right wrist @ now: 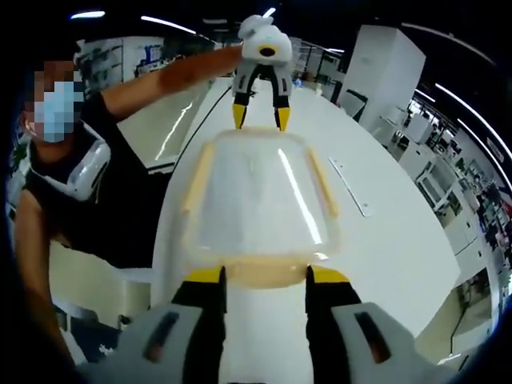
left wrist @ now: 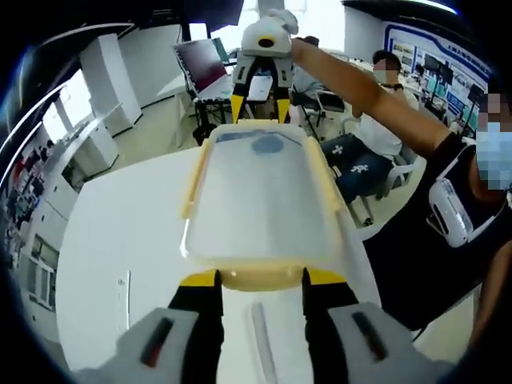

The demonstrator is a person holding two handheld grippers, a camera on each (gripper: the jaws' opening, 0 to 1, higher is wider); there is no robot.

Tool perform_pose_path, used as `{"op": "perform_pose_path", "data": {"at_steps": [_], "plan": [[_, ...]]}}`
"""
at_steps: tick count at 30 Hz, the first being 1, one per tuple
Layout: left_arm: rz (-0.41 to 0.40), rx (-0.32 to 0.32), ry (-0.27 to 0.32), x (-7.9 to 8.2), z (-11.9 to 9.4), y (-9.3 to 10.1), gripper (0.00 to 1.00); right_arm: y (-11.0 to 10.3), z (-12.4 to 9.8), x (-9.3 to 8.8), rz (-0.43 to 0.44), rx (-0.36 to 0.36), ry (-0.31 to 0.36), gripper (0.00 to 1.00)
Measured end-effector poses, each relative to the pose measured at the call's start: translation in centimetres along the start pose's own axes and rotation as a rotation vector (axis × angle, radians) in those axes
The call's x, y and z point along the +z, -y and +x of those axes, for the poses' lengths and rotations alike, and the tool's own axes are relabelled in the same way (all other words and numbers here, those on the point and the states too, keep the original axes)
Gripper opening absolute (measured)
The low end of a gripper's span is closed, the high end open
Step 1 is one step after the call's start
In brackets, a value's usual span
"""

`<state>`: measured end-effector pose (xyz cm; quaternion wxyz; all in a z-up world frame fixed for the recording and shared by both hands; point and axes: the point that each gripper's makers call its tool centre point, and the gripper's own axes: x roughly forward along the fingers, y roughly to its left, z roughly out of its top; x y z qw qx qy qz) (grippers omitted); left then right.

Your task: Snap each plastic latch of the storage box into its locked position after aligning the lid with the box until every specified latch is closed and the lid sits flush.

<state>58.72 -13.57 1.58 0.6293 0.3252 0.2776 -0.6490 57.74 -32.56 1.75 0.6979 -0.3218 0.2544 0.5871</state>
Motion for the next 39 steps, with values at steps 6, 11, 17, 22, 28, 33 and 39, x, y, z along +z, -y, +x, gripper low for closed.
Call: {"op": "perform_pose_path", "data": {"at_steps": [6, 11, 17, 22, 28, 33, 39], "plan": [[-0.012, 0.002, -0.003, -1.0, -0.2, 0.2, 0.37, 0.0, 0.8, 0.4, -0.007, 0.011, -0.006, 0.35], [-0.022, 0.005, 0.011, -1.7, -0.6, 0.3, 0.37, -0.3, 1.7, 0.9, -0.013, 0.014, -0.005, 0.35], [-0.028, 0.012, 0.002, -2.7, -1.0, 0.5, 0.37, -0.5, 2.5, 1.3, -0.02, 0.02, -0.009, 0.35], [-0.029, 0.016, 0.018, -3.0, -1.3, 0.6, 0.37, -0.6, 2.8, 1.7, -0.018, 0.025, 0.006, 0.35], [-0.029, 0.023, 0.003, -4.3, -1.2, 0.6, 0.37, -0.4, 3.4, 2.5, -0.036, 0.029, -0.003, 0.35], [-0.037, 0.035, 0.029, -4.6, -2.3, 0.8, 0.37, -0.3, 4.1, 2.8, -0.029, 0.039, 0.001, 0.35], [-0.041, 0.048, 0.034, -5.2, -2.8, 0.8, 0.37, -0.1, 5.2, 3.3, -0.029, 0.049, 0.004, 0.36]]}}
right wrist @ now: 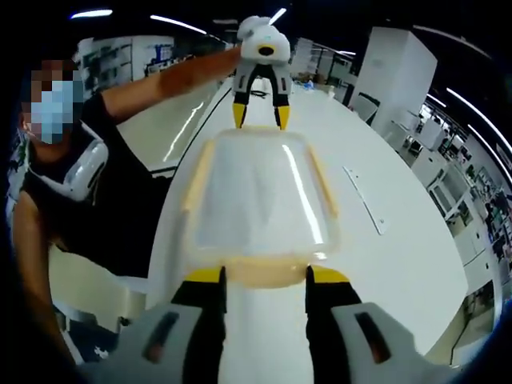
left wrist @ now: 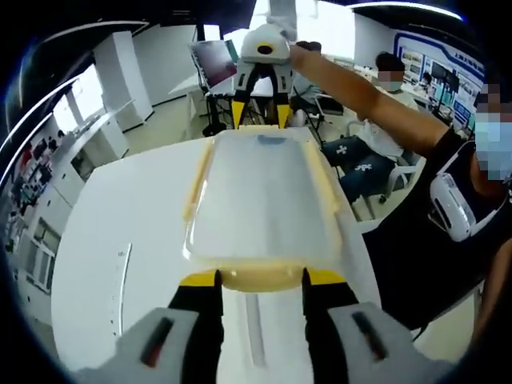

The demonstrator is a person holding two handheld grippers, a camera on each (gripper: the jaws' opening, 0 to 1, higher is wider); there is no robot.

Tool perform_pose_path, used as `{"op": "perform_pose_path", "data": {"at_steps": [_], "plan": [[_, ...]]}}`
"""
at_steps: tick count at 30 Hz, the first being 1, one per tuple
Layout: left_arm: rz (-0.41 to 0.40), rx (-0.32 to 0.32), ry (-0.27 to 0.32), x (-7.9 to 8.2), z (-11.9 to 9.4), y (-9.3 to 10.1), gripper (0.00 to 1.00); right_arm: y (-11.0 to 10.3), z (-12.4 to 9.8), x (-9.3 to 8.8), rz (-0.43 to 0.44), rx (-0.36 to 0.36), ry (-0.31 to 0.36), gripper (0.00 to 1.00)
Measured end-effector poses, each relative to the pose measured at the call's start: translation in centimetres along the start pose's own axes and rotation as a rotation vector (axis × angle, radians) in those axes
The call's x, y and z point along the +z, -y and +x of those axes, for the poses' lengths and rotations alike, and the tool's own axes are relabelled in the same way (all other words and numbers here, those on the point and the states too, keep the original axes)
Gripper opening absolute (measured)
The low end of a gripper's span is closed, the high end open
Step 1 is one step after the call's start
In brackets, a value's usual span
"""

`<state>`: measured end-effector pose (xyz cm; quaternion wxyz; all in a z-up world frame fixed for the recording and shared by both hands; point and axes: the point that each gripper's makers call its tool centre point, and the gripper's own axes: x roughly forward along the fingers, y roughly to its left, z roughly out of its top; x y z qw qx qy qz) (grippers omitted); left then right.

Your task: Snap each plastic latch of the storage box into its locked position after aligning the lid with the box until every specified latch is closed and the lid sits flush.

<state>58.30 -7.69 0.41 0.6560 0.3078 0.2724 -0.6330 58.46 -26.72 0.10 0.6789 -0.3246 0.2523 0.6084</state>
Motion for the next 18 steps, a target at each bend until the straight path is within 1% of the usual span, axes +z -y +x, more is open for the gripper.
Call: {"op": "perform_pose_path", "data": {"at_steps": [7, 14, 18], "plan": [[-0.002, 0.013, 0.028, -0.5, -1.1, -0.3, 0.37, 0.4, 0.8, 0.5, -0.006, 0.004, 0.008, 0.36], [-0.004, 0.032, 0.023, -1.5, -1.8, -0.8, 0.37, 0.4, 2.1, 1.1, -0.021, 0.009, 0.008, 0.36], [-0.008, 0.039, 0.027, -1.8, -2.1, -1.1, 0.37, 0.6, 2.4, 1.3, -0.025, 0.011, 0.017, 0.36]]}}
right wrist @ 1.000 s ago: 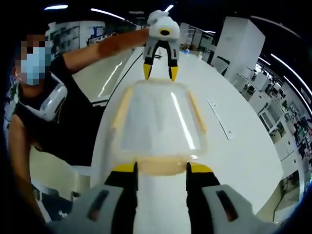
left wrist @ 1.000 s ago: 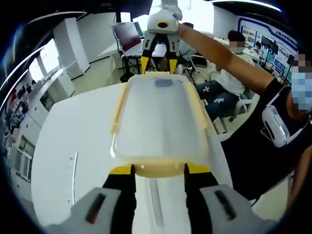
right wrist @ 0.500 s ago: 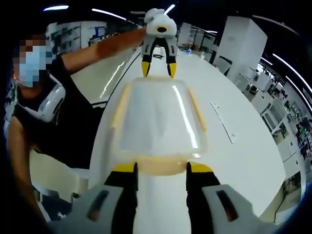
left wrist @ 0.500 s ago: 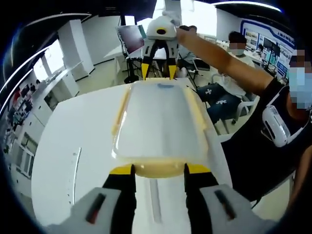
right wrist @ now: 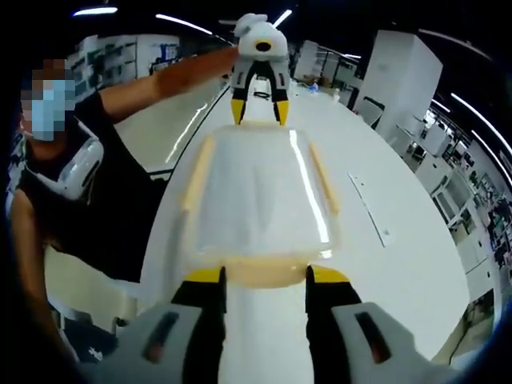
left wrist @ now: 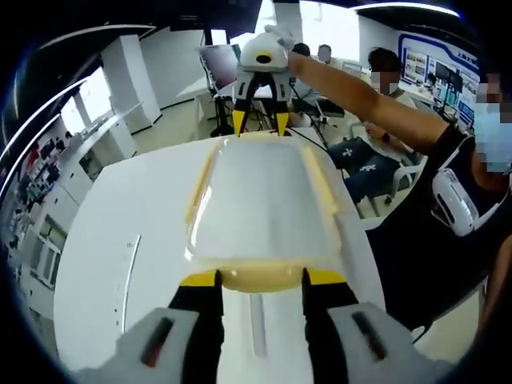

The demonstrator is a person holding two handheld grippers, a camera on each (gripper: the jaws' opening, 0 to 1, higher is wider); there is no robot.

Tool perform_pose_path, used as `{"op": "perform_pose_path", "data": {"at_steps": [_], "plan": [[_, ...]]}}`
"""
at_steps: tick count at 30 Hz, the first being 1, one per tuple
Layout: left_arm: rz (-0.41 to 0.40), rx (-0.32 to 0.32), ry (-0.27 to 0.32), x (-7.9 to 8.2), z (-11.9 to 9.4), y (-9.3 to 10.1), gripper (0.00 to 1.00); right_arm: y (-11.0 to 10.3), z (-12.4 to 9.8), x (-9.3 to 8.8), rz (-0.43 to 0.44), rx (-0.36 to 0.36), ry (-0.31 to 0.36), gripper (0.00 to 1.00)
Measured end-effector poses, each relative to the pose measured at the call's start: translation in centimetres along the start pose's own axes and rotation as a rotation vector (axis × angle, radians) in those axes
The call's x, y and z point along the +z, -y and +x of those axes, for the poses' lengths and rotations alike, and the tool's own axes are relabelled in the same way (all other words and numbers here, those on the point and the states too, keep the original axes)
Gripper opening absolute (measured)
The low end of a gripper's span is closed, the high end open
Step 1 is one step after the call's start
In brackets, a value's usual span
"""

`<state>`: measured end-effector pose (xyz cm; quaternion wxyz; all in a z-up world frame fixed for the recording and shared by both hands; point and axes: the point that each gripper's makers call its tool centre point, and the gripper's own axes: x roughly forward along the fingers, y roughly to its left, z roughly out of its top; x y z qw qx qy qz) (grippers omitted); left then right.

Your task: Snap each plastic latch of the storage box into its locked position after aligning the lid with the box until every specified latch is closed and the lid sits flush.

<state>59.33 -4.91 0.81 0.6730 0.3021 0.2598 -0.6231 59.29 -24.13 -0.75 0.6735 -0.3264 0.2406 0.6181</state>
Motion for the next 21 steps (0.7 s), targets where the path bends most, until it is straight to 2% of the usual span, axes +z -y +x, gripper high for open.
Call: {"op": "perform_pose_path", "data": {"at_steps": [8, 16, 21], "plan": [[-0.002, 0.002, -0.007, -1.1, 0.1, 0.2, 0.37, -0.1, 1.1, 0.2, 0.002, 0.002, -0.006, 0.36], [0.027, 0.025, 0.01, -1.5, -0.4, 0.2, 0.37, -0.2, 1.5, 0.6, -0.004, -0.006, -0.002, 0.36], [0.015, 0.026, 0.028, -2.0, -0.7, 0.5, 0.37, -0.3, 2.0, 0.9, -0.008, -0.006, -0.004, 0.36]]}}
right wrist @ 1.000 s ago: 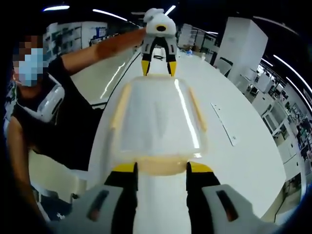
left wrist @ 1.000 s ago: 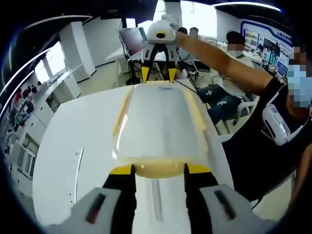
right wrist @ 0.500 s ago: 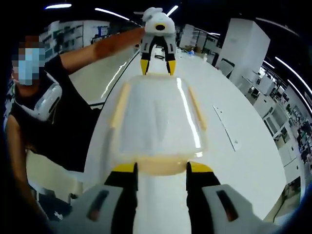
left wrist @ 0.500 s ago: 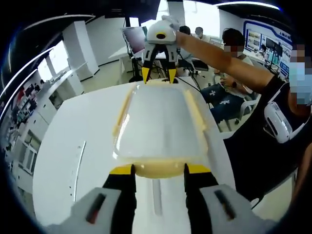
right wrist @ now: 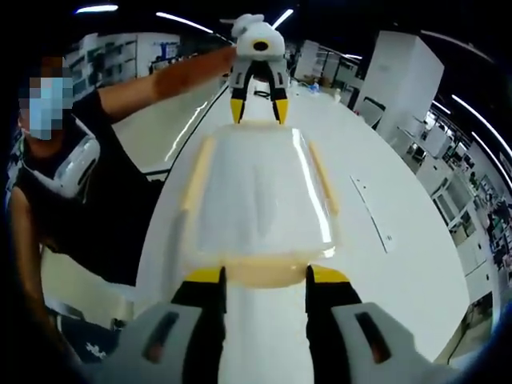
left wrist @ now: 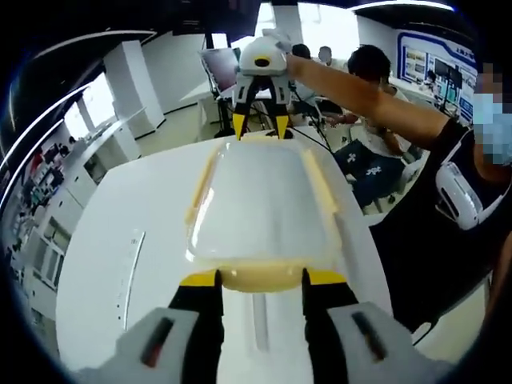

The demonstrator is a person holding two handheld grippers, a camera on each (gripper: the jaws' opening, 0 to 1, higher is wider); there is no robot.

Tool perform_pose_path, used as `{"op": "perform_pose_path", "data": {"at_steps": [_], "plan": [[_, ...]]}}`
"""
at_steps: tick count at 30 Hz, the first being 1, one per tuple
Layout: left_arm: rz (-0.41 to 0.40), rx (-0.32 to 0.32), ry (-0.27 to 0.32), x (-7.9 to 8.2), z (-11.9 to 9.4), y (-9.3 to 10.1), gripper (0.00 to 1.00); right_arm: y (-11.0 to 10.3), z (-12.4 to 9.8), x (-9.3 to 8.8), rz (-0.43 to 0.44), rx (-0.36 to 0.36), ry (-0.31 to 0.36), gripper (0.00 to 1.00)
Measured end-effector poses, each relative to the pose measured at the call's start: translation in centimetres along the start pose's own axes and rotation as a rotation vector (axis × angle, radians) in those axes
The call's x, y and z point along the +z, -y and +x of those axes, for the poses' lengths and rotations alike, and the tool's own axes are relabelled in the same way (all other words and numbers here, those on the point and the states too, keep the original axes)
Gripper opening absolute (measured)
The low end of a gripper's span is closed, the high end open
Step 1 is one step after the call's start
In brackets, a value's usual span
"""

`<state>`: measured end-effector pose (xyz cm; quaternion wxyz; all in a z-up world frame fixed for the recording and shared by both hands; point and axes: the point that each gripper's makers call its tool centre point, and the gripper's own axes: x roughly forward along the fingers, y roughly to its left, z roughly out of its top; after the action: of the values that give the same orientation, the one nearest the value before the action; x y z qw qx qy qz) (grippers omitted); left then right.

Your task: Snap each plastic latch of the storage box into its locked position after aligning the lid with the box until every specified latch is closed and the lid sits flush.

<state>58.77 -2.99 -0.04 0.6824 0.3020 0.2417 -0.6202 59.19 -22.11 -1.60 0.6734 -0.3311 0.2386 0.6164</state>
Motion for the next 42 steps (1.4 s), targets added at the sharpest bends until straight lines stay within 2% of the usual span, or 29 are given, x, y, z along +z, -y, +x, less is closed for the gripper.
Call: {"op": "perform_pose_path", "data": {"at_steps": [26, 35, 42], "plan": [[-0.032, 0.006, 0.038, -2.8, -1.4, 0.2, 0.37, -0.1, 2.1, 1.8, -0.016, 0.014, 0.006, 0.36], [-0.037, 0.017, 0.059, -2.8, -2.4, 0.3, 0.36, -0.2, 2.7, 2.3, -0.021, 0.009, 0.012, 0.35], [-0.052, 0.005, 0.054, -3.7, -2.1, 0.8, 0.36, -0.3, 3.4, 2.5, -0.014, 0.031, 0.011, 0.35]]}}
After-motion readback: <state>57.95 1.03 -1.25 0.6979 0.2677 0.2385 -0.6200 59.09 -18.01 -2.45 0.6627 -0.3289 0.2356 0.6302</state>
